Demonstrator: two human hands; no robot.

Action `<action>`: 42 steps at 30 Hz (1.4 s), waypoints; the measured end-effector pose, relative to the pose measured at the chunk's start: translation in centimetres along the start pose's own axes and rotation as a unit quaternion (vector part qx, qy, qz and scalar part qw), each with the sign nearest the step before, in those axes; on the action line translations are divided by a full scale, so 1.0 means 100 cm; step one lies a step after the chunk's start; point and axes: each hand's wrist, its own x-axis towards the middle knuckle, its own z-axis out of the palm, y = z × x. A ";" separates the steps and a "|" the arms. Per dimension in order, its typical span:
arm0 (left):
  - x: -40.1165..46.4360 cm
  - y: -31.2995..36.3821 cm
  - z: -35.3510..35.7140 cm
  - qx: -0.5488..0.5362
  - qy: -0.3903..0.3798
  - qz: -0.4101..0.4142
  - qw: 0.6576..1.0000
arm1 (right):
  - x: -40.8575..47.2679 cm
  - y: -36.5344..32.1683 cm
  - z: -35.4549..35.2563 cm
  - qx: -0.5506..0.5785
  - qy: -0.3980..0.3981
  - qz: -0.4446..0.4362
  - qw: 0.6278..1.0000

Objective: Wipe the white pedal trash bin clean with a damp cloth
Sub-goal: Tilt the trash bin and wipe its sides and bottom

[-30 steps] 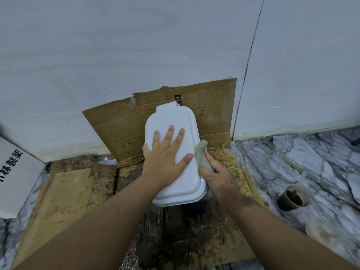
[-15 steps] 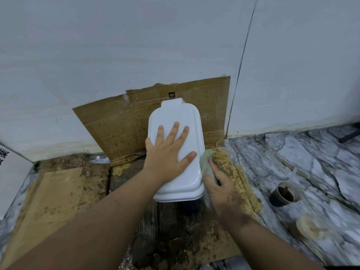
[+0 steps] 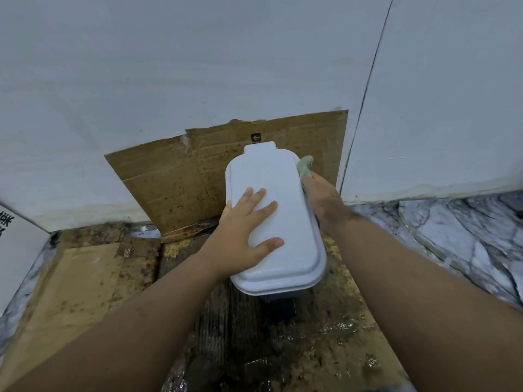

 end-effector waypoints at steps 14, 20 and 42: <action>-0.002 0.006 0.009 -0.199 0.182 -0.266 0.925 | -0.026 0.031 0.012 0.025 0.037 -0.069 0.997; 0.000 0.005 -0.009 -0.203 0.153 -0.256 0.933 | -0.034 0.024 0.016 0.062 0.057 -0.046 0.995; -0.015 0.000 -0.001 -0.280 0.067 -0.253 0.924 | -0.124 0.089 0.037 0.230 0.066 0.016 0.971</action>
